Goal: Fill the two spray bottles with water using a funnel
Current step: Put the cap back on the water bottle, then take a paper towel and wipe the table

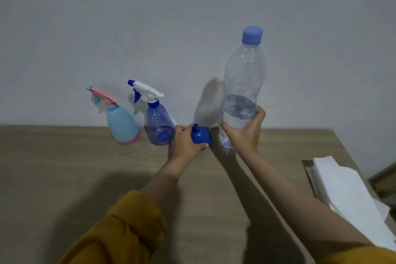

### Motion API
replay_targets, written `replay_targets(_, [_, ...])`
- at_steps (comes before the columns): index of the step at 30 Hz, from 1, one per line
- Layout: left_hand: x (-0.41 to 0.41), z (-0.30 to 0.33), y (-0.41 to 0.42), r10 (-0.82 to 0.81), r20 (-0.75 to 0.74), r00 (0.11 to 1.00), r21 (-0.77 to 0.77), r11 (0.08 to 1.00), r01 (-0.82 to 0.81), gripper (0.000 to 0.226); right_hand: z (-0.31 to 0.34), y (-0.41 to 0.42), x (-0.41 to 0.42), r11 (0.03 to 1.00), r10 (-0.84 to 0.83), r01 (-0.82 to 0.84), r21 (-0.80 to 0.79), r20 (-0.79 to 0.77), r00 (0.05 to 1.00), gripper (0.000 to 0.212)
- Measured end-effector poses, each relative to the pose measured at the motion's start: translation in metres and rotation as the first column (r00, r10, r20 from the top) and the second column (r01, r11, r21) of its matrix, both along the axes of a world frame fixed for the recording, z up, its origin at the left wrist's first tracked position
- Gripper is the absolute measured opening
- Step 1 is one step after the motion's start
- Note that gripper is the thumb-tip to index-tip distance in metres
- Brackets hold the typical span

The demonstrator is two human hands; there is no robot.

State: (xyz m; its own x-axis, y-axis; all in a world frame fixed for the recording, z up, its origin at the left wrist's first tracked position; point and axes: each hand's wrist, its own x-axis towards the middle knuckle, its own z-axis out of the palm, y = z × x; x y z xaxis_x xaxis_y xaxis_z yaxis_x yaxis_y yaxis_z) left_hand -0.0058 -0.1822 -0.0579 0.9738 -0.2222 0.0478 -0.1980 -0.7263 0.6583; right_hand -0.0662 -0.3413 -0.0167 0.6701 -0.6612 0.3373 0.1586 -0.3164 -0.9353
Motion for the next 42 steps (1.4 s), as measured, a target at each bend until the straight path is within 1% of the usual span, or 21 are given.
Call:
replay_targets(4, [0.015, -0.011, -0.014, -0.01, -0.002, 1.0, -0.046, 0.999, 0.01, 0.086, -0.005, 0.0, 0.023, 0.999, -0.036, 0.036, 0.032, -0.012, 0.999, 0.082])
replay_targets(9, [0.022, -0.024, -0.016, 0.008, -0.001, 1.0, -0.119, 0.993, -0.008, 0.071, -0.023, 0.003, 0.032, 0.997, -0.044, 0.047, 0.059, -0.045, 0.998, 0.09])
replay_targets(12, [0.022, -0.029, -0.016, 0.019, -0.003, 1.0, -0.132, 0.991, -0.019, 0.071, -0.024, 0.006, 0.031, 0.997, -0.039, 0.044, 0.061, -0.081, 0.996, 0.1])
replay_targets(14, [0.02, -0.028, -0.016, 0.016, -0.019, 1.0, -0.126, 0.992, -0.019, 0.08, -0.019, 0.009, 0.027, 0.997, -0.022, 0.03, 0.068, -0.12, 0.993, 0.111])
replay_targets(16, [0.018, -0.026, -0.014, 0.012, -0.034, 0.999, -0.12, 0.993, -0.016, 0.098, -0.014, 0.011, 0.016, 0.998, 0.012, 0.002, 0.069, -0.206, 0.978, 0.126])
replay_targets(17, [0.015, -0.025, -0.013, 0.017, -0.039, 0.999, -0.121, 0.992, -0.022, 0.106, -0.011, 0.012, 0.006, 0.998, 0.034, -0.022, 0.052, -0.245, 0.969, 0.13])
replay_targets(18, [0.012, -0.024, -0.012, 0.034, -0.044, 0.998, -0.124, 0.991, -0.039, 0.113, -0.008, 0.012, -0.005, 0.999, 0.053, -0.048, 0.024, -0.275, 0.96, 0.128])
replay_targets(19, [0.005, -0.021, -0.011, 0.063, -0.043, 0.997, -0.133, 0.989, -0.068, 0.115, -0.002, 0.012, -0.021, 0.997, 0.071, -0.077, -0.012, -0.282, 0.957, 0.12])
replay_targets(20, [-0.003, -0.017, -0.01, 0.108, -0.037, 0.993, -0.142, 0.983, -0.112, 0.114, 0.003, 0.012, -0.038, 0.993, 0.081, -0.101, -0.06, -0.278, 0.957, 0.105])
replay_targets(21, [-0.014, -0.014, -0.01, 0.156, -0.013, 0.988, -0.153, 0.976, -0.156, 0.107, 0.007, 0.011, -0.055, 0.985, 0.077, -0.113, -0.129, -0.258, 0.963, 0.088])
replay_targets(22, [-0.027, -0.011, -0.011, 0.197, 0.03, 0.98, -0.167, 0.968, -0.189, 0.096, 0.009, 0.008, -0.074, 0.972, 0.058, -0.11, -0.208, -0.238, 0.97, 0.073])
replay_targets(24, [-0.06, -0.009, -0.015, 0.23, 0.126, 0.965, -0.22, 0.955, -0.199, 0.072, 0.004, -0.005, -0.11, 0.942, 0.014, -0.091, -0.323, -0.234, 0.972, 0.053])
replay_targets(25, [-0.077, -0.01, -0.019, 0.217, 0.146, 0.965, -0.246, 0.953, -0.177, 0.065, -0.001, -0.014, -0.128, 0.928, -0.016, -0.072, -0.366, -0.232, 0.973, 0.043])
replay_targets(27, [-0.11, -0.012, -0.034, 0.141, 0.15, 0.979, -0.28, 0.955, -0.095, 0.054, -0.006, -0.034, -0.166, 0.897, -0.104, -0.001, -0.441, -0.215, 0.971, 0.025])
replay_targets(30, [-0.147, -0.009, -0.068, -0.051, 0.14, 0.989, -0.282, 0.955, 0.089, 0.042, -0.012, -0.069, -0.222, 0.839, -0.317, 0.185, -0.511, -0.185, 0.93, 0.015])
replay_targets(32, [-0.165, -0.003, -0.095, -0.217, 0.177, 0.96, -0.244, 0.935, 0.257, 0.04, -0.015, -0.093, -0.255, 0.833, -0.431, 0.282, -0.476, -0.239, 0.87, 0.017])
replay_targets(34, [-0.18, 0.003, -0.123, -0.375, 0.18, 0.909, -0.195, 0.892, 0.407, 0.039, -0.019, -0.112, -0.281, 0.829, -0.514, 0.338, -0.445, -0.371, 0.773, 0.028])
replay_targets(36, [-0.192, 0.008, -0.148, -0.507, 0.146, 0.849, -0.17, 0.833, 0.527, 0.037, -0.021, -0.124, -0.298, 0.829, -0.546, 0.325, -0.454, -0.534, 0.646, 0.044])
replay_targets(38, [-0.201, 0.012, -0.17, -0.604, 0.11, 0.789, -0.142, 0.776, 0.614, 0.037, -0.024, -0.132, -0.305, 0.844, -0.535, 0.295, -0.448, -0.651, 0.539, 0.054])
replay_targets(40, [-0.206, 0.015, -0.19, -0.653, 0.101, 0.75, -0.097, 0.744, 0.661, 0.035, -0.031, -0.139, -0.306, 0.863, -0.506, 0.29, -0.414, -0.702, 0.501, 0.053])
replay_targets(42, [-0.208, 0.017, -0.207, -0.682, 0.116, 0.722, -0.029, 0.725, 0.688, 0.034, -0.037, -0.144, -0.304, 0.873, -0.487, 0.318, -0.37, -0.707, 0.513, 0.045])
